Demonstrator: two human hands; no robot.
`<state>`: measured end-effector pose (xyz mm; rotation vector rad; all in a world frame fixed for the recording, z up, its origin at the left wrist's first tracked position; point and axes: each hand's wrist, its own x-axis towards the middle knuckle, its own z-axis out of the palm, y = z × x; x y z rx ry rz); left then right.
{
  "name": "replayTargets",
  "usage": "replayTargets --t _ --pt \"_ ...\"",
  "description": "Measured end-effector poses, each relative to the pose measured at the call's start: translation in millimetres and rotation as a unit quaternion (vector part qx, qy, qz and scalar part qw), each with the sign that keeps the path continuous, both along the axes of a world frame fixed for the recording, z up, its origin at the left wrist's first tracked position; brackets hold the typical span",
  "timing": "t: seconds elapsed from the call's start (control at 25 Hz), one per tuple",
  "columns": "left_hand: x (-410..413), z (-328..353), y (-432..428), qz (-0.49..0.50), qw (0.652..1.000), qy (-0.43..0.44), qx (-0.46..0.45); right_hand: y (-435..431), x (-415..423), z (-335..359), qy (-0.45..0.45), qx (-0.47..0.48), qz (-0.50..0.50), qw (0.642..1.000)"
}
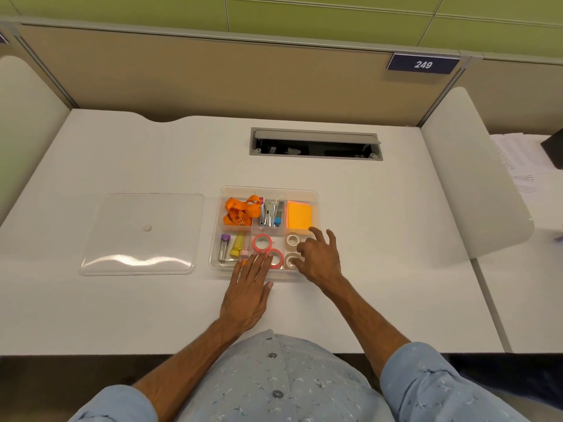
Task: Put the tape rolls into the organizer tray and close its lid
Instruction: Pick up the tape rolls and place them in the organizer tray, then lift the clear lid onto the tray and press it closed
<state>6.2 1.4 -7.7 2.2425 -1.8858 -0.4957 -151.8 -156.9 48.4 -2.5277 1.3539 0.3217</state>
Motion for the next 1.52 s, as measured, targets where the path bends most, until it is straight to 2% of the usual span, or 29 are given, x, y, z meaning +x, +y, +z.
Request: replayTargets --t 0.76,1.0,1.2,1.36,1.52 --pt "1 0 0 -0.002 1.000 0.002 0.006 5 8 -6 -0.008 0.004 -0.041 0.999" --pt "0 3 -4 0.013 0.999 0.032 0.013 8 5 -7 -0.075 -0.047 -0.071 0.994" --pt "11 7 1 0.000 0.994 0.106 -0.013 3 19 -4 -0.134 -0.087 -0.112 0.981" --pt "36 15 11 0.038 0.988 0.138 -0.065 14 63 -2 -0.195 -0.086 -0.060 0.975" --pt "81 23 29 0.133 0.978 0.120 -0.111 43 126 0 -0.233 -0.078 0.070 0.967"
